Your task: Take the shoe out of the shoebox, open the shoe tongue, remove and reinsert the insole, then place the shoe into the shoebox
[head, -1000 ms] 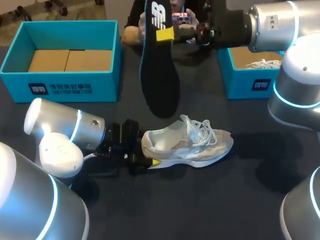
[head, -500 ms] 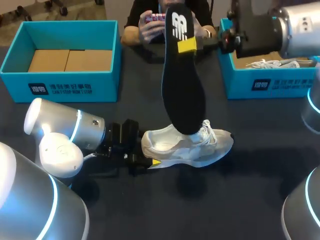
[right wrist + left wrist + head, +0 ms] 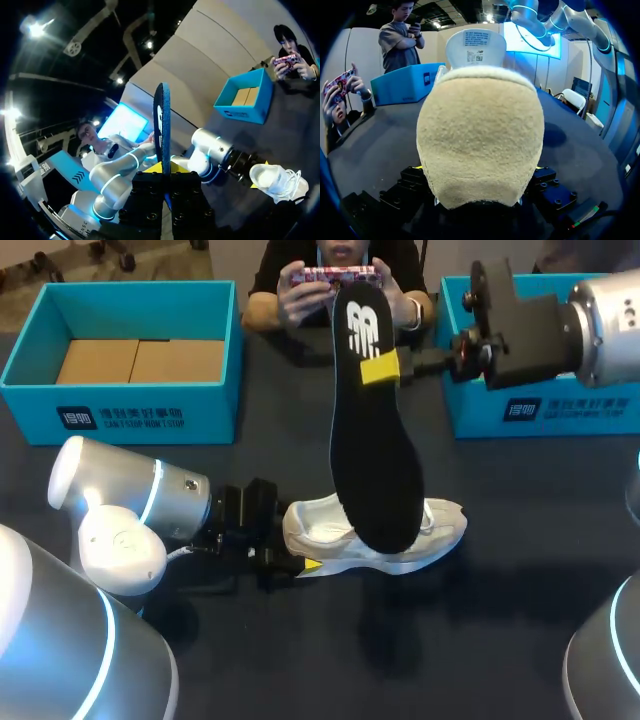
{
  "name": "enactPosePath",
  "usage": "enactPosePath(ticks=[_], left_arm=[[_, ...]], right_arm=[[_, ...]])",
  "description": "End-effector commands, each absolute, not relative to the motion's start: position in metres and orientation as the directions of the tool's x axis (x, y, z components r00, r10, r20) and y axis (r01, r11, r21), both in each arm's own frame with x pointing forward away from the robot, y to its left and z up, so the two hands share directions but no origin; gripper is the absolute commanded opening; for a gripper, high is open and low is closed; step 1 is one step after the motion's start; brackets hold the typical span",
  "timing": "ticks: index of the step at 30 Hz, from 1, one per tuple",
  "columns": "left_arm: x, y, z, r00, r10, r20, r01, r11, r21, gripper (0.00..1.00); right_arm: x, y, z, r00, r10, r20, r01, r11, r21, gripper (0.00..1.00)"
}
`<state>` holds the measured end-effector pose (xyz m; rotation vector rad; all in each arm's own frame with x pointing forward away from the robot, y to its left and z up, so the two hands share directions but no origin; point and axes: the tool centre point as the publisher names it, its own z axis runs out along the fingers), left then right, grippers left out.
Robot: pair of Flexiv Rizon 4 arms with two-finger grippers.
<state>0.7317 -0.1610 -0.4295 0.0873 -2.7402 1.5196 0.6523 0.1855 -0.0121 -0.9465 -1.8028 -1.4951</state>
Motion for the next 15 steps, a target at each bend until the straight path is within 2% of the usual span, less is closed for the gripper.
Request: enactPosePath(ticks=[1,15], left_arm=[[0.733,-0.16,-0.44,-0.998,-0.046,0.033,-0.052,0.531,-0.846,0.0],[0.733,-0.16,-0.44,-0.998,-0.046,0.033,-0.052,0.531,-0.846,0.0]], right_arm=[[0.63,0.18,-0.019,-0.561,0.14,0.816,0.828,0.066,0.557,0.0],[0.609,0.171,-0.03,-0.551,0.148,0.822,0.832,0.018,0.554,0.0]])
